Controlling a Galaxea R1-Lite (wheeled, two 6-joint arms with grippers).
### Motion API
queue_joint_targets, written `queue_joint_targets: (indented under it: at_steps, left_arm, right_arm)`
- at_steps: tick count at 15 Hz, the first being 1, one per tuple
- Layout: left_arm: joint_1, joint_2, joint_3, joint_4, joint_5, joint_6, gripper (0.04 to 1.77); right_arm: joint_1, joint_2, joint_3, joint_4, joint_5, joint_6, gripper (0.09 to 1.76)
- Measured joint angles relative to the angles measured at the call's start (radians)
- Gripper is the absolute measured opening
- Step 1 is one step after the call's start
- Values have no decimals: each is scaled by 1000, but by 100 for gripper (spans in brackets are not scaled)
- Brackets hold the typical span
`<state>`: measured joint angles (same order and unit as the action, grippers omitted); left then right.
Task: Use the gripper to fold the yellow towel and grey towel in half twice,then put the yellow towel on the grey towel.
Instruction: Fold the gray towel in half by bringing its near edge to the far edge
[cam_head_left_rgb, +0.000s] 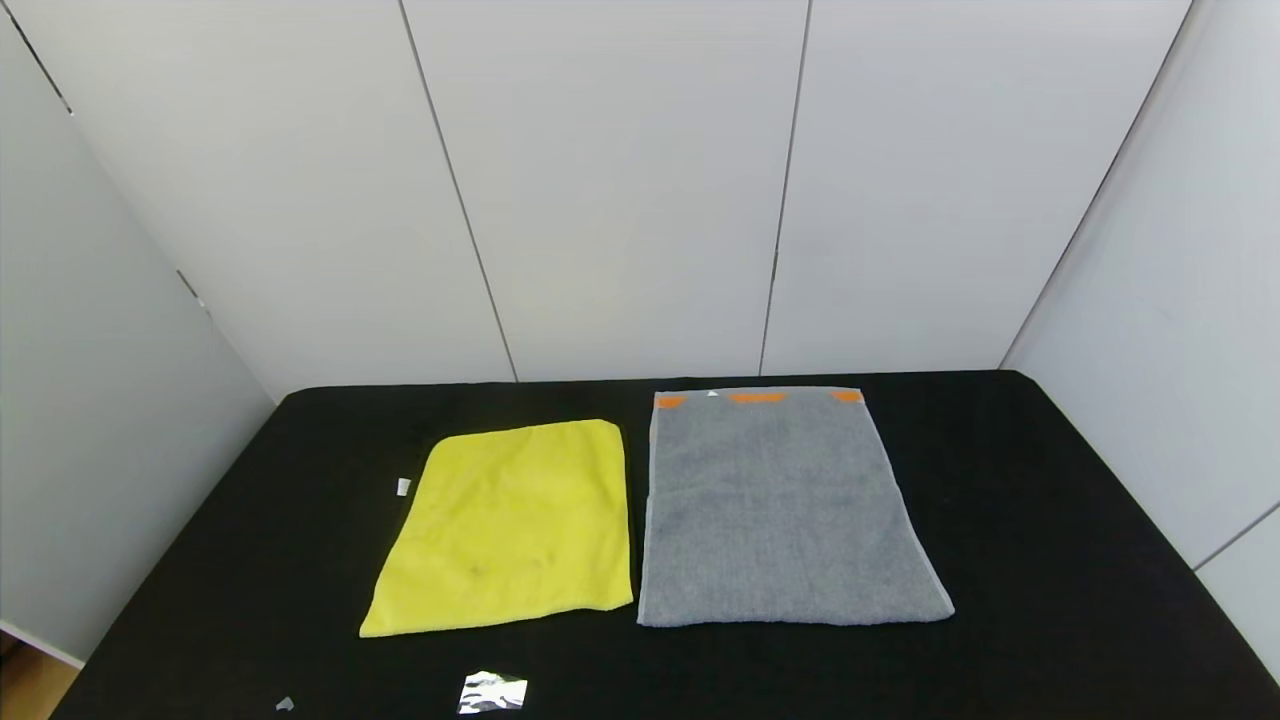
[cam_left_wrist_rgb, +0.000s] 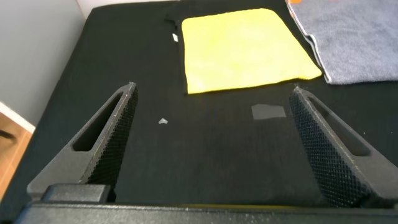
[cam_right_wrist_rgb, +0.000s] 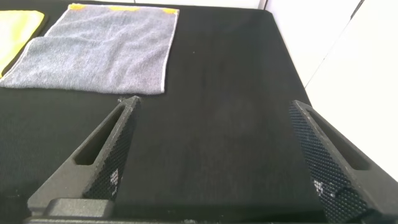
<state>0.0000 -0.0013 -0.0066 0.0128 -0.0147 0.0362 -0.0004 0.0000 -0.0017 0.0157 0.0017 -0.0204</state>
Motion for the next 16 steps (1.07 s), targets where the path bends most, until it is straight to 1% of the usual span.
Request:
queue_joint_targets:
  at_steps: [4, 6, 9, 11, 14, 16]
  left_arm:
    - [0, 0, -7, 3, -14, 19, 172]
    - [0, 4, -37, 24, -37, 18, 172]
    - [0, 28, -117, 114, -64, 18, 172]
    - [0, 67, -162, 126, -67, 19, 172]
    - [-8, 156, -226, 129, -77, 20, 172]
    - [-23, 239, -282, 131, -81, 25, 172]
  right_arm:
    - [-1, 0, -9, 8, 10, 0, 171]
    - [0, 0, -23, 25, 11, 0, 171]
    - [1, 7, -100, 140, 14, -2, 171]
    - [2, 24, -163, 192, 17, -6, 171]
    - [3, 92, -234, 196, 18, -24, 171]
    - [4, 174, -291, 196, 20, -36, 171]
